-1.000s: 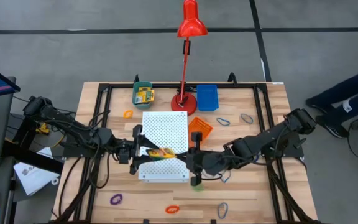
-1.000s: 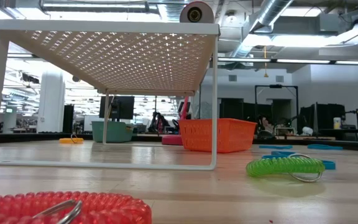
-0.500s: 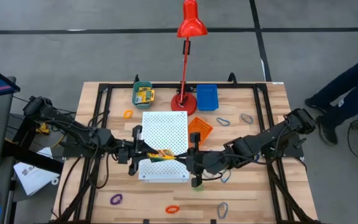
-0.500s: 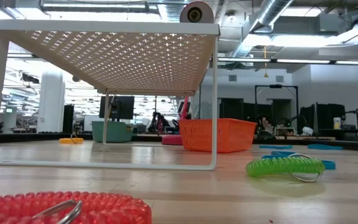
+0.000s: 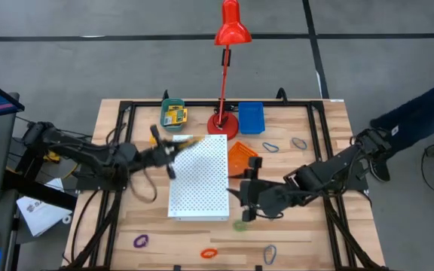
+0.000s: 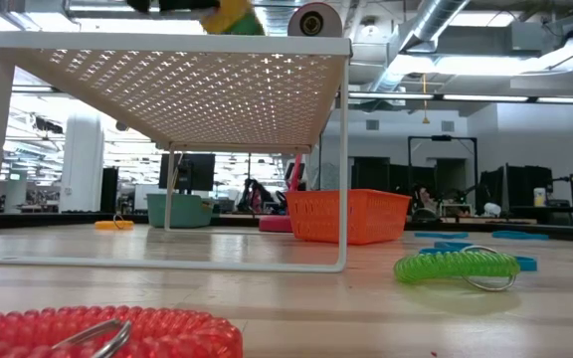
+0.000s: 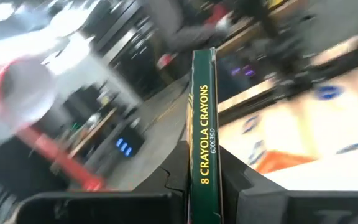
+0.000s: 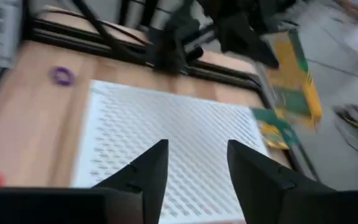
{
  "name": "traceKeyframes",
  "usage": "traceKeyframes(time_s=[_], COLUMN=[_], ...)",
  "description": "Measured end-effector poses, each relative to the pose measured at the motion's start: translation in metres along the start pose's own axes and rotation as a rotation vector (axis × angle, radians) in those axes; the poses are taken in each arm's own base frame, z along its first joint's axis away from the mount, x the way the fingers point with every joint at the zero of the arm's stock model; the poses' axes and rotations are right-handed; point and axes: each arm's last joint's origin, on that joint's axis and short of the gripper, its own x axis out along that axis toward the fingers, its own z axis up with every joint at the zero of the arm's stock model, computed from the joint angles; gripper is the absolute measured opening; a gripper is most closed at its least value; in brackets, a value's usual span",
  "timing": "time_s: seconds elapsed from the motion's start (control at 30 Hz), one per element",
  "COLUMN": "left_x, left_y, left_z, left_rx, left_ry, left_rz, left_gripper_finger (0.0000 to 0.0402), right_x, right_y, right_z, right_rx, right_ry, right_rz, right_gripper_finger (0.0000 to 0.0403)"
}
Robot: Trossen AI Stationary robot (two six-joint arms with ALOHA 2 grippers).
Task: Pick & Place Office Desk Supplies
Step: Put the yellow crayon box into the green bin
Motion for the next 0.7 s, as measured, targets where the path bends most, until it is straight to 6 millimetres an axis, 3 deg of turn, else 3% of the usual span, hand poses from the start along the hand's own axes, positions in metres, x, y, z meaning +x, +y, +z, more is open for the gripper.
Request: traceKeyframes(time_s=[0.2,0.5,0.7], left_x=[0.021,0.045,0.058], left_y=[0.042,0.109,0.126], left_z=[-0.031,-0.064,-0.089], left_rx=[-0.108,-0.322,-0.388], left_ry=[0.158,0.433,0.652], left_rz=[0.179,0.208,0.136], left_gripper_finger=[0.0024,0.0024,0.0024], right_x=[-0.013,-0.031,-0.032], right_y=[0.011,0.023,0.029], right_z=[-0.012,-0.020,-0.031], right_rx=[0.017,0.020,0.031], right_ry=[0.062,0.050,0.059], right_rz=[-0.049,-0.127,-0.160], right_gripper_finger=[0.0164,0.0161,0.0162])
